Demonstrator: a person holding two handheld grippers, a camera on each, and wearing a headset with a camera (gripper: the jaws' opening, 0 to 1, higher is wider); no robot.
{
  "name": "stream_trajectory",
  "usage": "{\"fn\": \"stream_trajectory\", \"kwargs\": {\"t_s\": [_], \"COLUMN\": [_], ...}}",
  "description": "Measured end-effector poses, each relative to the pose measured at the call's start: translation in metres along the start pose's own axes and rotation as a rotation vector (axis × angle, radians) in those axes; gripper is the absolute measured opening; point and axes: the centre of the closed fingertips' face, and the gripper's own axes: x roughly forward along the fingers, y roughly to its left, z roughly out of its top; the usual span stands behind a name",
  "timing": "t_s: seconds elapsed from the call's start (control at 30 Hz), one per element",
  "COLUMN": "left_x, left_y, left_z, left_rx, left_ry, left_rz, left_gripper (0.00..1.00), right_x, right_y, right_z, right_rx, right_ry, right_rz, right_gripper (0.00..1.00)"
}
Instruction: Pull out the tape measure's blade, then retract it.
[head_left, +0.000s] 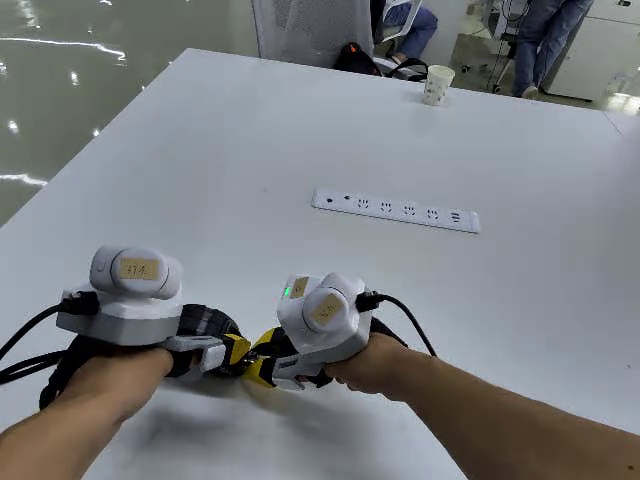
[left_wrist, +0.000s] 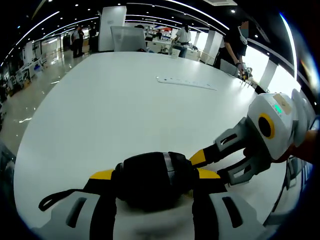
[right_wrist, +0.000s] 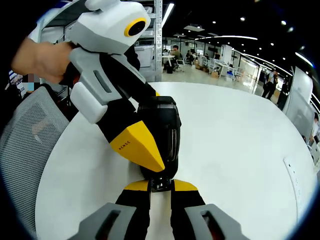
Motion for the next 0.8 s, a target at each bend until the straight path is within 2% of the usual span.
{"fn": "stream_trajectory", "kwargs": {"t_s": [0.37, 0.8], "left_x": [0.0003, 0.0006], "left_y": [-0.001, -0.0007], "left_z": [-0.0009, -0.0016], "left_rx": [-0.018, -0.037], "left_ry": [0.006, 0.006], "left_rz": [-0.006, -0.012], "left_gripper": [0.59, 0.6], "right_x": [0.0006, -0.0064], "right_y": [0.0, -0.0015], "right_z": [0.0007, 0.0034], "right_rx": [-0.043, -0.031], "right_ry": [0.016, -0.001], "right_rz": [-0.008, -0.012], "right_gripper": [0.12, 0.15]}}
